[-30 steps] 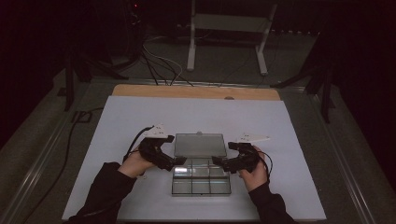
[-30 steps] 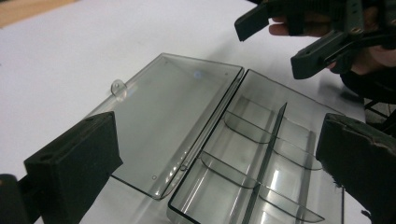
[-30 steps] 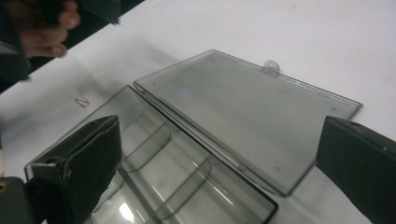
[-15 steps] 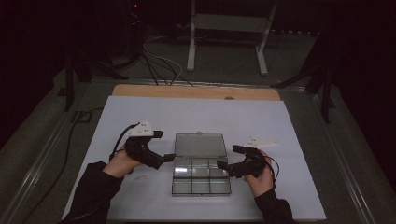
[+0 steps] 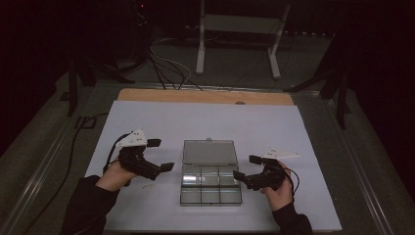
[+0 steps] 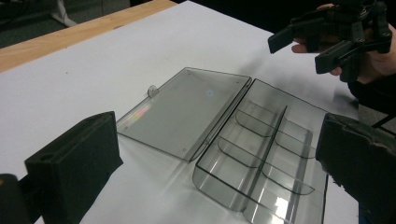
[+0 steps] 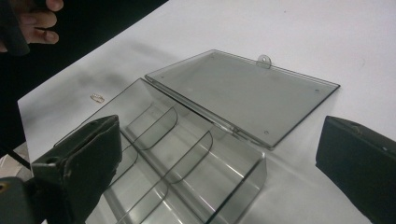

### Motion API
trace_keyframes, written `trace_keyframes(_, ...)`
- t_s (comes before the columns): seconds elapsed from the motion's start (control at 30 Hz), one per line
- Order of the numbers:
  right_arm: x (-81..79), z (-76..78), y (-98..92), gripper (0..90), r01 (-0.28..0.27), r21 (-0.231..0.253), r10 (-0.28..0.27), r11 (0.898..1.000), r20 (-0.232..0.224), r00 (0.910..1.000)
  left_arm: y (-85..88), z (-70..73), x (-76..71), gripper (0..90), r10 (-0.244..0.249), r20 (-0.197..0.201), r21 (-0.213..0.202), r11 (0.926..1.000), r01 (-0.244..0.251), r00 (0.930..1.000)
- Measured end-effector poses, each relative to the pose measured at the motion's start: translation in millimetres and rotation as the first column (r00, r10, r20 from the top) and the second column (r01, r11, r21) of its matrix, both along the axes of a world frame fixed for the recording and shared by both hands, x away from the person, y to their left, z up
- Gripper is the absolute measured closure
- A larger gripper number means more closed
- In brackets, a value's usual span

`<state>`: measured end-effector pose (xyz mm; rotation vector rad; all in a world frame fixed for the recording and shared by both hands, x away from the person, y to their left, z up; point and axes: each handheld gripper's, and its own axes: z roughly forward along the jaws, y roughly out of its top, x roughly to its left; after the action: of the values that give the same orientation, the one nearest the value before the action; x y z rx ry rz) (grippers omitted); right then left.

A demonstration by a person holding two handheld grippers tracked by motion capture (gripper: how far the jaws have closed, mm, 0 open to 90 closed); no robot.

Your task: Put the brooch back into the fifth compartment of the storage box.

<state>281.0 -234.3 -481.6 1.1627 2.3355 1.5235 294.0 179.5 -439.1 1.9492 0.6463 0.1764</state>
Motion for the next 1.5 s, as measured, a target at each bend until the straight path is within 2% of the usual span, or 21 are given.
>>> trace_keyframes(0.37,0.7,-2.8,-2.2,0.7,0.004,-0.007,-0.004,1.0,-0.004,1.0,19.2,-10.3,-8.6,0.9,0.024,-0.012,-0.027,0.9993,-0.024,0.9996)
trace_keyframes(0.83,0.4,-2.4,-1.9,0.6,0.006,-0.006,-0.006,1.0,0.004,1.0,37.6,-32.6,-15.9,0.9,0.021,-0.031,-0.026,0.9994,-0.022,0.9993)
trace_keyframes(1.07,0.8,-2.2,-3.8,0.7,0.011,0.002,-0.011,1.0,0.001,0.9999,43.6,-45.7,-18.9,1.1,0.021,-0.053,0.002,0.9998,-0.021,0.9984)
trace_keyframes(1.27,0.9,-2.5,-4.7,0.7,0.013,0.003,-0.013,1.0,-0.001,0.9999,48.8,-57.2,-20.5,1.1,-0.014,-0.072,0.021,0.9997,0.015,0.9973)
trace_keyframes(1.4,0.3,-2.4,-4.5,0.7,0.01,0.004,-0.01,1.0,-0.001,0.9999,53.0,-64.4,-20.5,1.1,-0.016,-0.078,0.054,0.9984,0.02,0.9968)
trace_keyframes(1.5,-0.2,-1.6,-4.2,0.7,0.009,0.004,-0.009,1.0,0.0,1.0,56.3,-70.7,-20.2,1.6,-0.028,-0.1,0.073,0.9967,0.035,0.9946)
